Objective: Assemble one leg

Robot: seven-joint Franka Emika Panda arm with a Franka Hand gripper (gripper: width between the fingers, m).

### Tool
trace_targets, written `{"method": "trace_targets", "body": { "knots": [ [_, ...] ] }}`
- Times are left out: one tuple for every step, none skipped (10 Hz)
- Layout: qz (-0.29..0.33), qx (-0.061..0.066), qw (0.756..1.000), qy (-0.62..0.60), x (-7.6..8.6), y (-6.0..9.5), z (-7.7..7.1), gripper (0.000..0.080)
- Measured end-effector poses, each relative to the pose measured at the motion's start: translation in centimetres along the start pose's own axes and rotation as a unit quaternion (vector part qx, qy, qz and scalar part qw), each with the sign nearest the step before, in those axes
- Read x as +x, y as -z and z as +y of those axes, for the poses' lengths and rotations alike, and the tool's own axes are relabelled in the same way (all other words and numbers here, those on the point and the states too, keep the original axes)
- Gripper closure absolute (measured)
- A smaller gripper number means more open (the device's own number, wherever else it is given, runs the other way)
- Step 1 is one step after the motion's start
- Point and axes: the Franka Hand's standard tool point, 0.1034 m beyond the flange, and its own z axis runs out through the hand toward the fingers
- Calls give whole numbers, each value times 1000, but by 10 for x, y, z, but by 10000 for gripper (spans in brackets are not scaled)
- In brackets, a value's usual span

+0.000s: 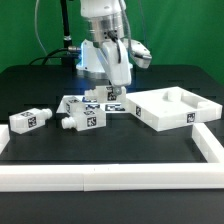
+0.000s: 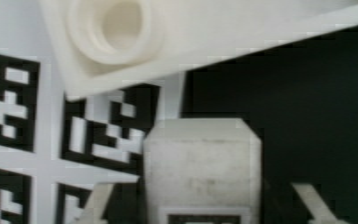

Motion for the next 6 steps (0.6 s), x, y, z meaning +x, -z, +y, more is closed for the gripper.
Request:
{"method": "trace_targets", "body": {
  "knots": [
    [-1, 1, 1000, -1, 0, 1, -2, 515],
    [-1, 0, 1000, -1, 0, 0, -2, 515],
    [-1, -1, 1000, -6, 0, 0, -1, 515],
    [-1, -5, 999, -51, 3, -3, 5, 515],
    [2, -1, 998, -70, 7, -6, 9, 515],
    [9, 8, 996, -92, 14, -11, 15, 515]
  ]
}}
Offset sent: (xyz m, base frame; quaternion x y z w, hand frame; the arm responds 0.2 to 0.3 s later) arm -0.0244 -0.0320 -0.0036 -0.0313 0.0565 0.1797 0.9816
